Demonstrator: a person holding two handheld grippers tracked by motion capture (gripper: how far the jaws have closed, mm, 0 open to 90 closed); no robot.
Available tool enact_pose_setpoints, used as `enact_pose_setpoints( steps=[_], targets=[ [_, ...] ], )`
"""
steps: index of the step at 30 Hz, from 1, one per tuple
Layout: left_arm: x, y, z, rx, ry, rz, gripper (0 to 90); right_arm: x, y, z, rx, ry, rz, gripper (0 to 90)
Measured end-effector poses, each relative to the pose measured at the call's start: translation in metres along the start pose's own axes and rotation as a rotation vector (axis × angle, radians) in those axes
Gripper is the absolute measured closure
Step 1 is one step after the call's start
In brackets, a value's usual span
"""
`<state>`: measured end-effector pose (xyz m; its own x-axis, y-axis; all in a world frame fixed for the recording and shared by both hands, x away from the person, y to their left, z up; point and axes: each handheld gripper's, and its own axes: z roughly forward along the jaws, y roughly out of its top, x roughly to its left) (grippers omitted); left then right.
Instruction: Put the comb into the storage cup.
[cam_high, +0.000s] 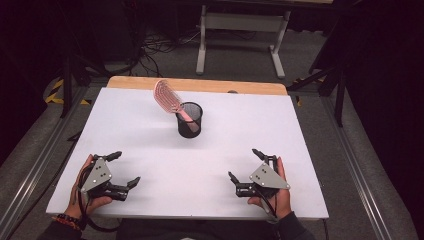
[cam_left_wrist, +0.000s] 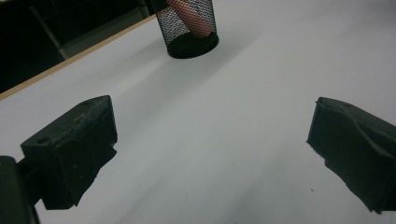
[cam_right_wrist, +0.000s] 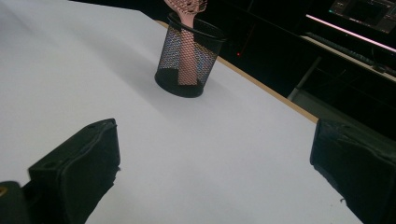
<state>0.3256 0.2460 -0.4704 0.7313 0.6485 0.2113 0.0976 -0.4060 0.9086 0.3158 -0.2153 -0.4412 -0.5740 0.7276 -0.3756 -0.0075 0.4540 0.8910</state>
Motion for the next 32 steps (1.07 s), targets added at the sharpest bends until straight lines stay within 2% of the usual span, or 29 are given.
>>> enact_pose_setpoints(
  steps=[3,9,32],
  targets=[
    [-0.001,0.0004,0.0008,0.005,-0.002,0.007,1.9,0.0009,0.0008,-0.001,-0.012,-0.005,-0.006,2.4],
    [0.0007,0.0003,0.0027,0.005,-0.012,-0.002,2.0,0.0006,-0.0015,0.0006,-0.002,-0.005,-0.005,2.4],
    [0.0017,0.0006,0.0082,0.022,-0.012,-0.01,2.4,-0.0006,-0.0033,0.0016,0.008,-0.002,0.001,2.7]
  ],
)
